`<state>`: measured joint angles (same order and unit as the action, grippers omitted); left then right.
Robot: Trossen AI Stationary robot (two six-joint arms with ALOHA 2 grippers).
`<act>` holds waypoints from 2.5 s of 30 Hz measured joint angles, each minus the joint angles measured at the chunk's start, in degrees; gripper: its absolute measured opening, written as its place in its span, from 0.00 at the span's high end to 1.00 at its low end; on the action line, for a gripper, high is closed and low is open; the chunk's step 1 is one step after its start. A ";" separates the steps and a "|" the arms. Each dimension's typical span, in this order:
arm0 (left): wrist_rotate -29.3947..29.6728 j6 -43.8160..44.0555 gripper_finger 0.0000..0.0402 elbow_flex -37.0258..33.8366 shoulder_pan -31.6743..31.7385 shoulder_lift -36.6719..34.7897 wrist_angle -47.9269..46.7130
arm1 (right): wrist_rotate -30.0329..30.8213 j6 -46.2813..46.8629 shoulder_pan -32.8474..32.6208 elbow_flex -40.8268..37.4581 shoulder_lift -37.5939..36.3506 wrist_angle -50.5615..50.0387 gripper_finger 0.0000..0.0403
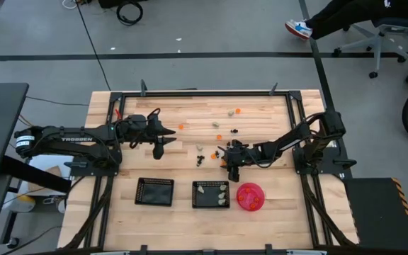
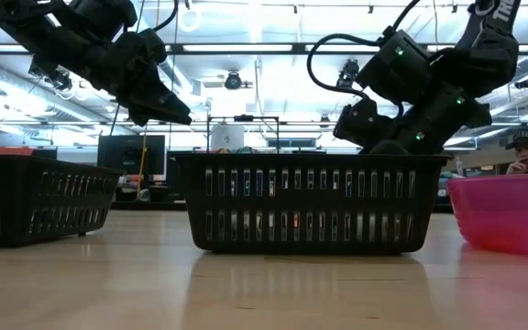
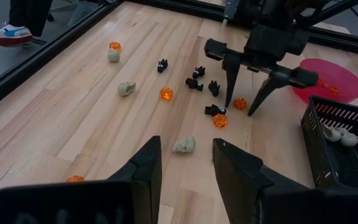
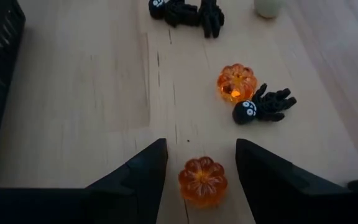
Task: Sort Halloween decoration
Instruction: Put the orange pumpkin toy into the pink bowl
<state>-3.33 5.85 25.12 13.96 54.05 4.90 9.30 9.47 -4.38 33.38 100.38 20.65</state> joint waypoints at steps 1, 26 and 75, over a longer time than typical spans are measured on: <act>0.00 0.00 0.71 0.00 0.00 0.01 0.00 | 0.02 0.24 -0.14 0.00 0.02 -0.39 0.51; 0.00 0.00 0.71 0.00 0.00 0.02 -0.03 | -3.16 0.86 -0.20 -0.13 -2.14 -4.34 0.63; 0.00 0.00 0.71 0.00 0.00 0.02 -0.04 | -17.01 8.45 2.23 28.02 -2.07 -62.94 0.74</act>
<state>-3.33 5.85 25.12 13.96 54.06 4.86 -7.71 17.92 -2.15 61.41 98.30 -42.29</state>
